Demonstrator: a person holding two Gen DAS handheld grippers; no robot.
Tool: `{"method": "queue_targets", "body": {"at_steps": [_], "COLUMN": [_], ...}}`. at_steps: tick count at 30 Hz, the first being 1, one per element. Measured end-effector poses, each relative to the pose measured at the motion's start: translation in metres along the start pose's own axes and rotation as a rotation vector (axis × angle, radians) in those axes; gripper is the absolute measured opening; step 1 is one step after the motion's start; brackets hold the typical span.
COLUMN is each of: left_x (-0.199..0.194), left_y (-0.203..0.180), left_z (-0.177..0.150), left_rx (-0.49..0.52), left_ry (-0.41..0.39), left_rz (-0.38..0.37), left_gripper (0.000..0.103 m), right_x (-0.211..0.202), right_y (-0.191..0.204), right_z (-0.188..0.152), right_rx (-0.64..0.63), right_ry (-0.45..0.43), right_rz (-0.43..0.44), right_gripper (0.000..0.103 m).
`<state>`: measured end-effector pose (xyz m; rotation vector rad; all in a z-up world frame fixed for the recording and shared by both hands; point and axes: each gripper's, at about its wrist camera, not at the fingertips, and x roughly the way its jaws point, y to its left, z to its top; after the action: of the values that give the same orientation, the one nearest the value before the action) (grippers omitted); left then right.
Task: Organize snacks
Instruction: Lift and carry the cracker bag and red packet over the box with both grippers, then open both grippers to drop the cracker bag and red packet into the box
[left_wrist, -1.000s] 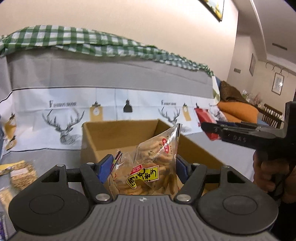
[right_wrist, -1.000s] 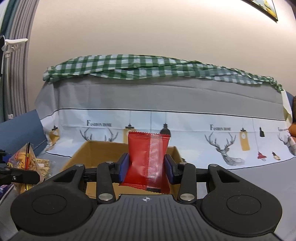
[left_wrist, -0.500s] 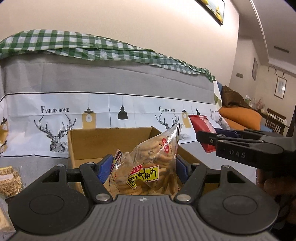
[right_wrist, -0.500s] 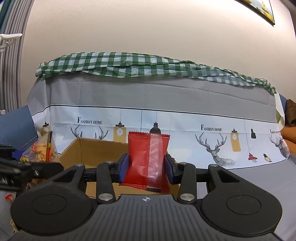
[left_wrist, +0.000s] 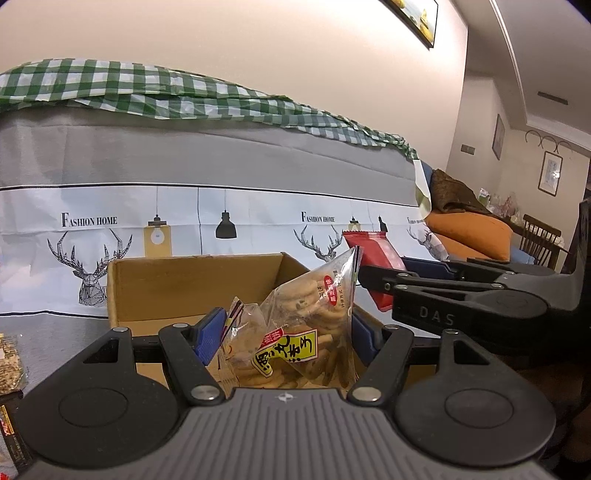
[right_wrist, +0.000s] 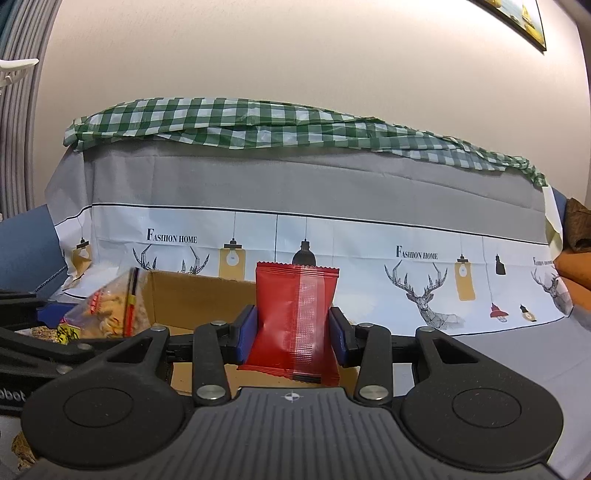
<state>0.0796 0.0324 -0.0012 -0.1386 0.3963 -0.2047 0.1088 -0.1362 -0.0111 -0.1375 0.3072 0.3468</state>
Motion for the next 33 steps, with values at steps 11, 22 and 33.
{"method": "queue_targets", "body": {"at_steps": [11,22,33], "left_x": [0.0044,0.0059,0.0047], "left_y": [-0.0015,-0.0025,-0.0021], "left_z": [-0.0002,-0.0008,-0.0015], "left_rx": [-0.026,-0.052,-0.064], "left_ry": [-0.003,-0.010,-0.014], "left_rz": [0.001,0.002,0.001], "left_gripper": [0.075,0.075,0.082], "right_x": [0.0015,0.0014,0.0007], "right_y": [0.0008,0.0036,0.0041], "right_z": [-0.0010,-0.0016,-0.0030], "right_rx": [0.002,0.027,0.045], "right_ry": [-0.005,-0.009,-0.015], "right_rz": [-0.017,-0.042,-0.075], "right_gripper": [0.043,0.043,0.052]}}
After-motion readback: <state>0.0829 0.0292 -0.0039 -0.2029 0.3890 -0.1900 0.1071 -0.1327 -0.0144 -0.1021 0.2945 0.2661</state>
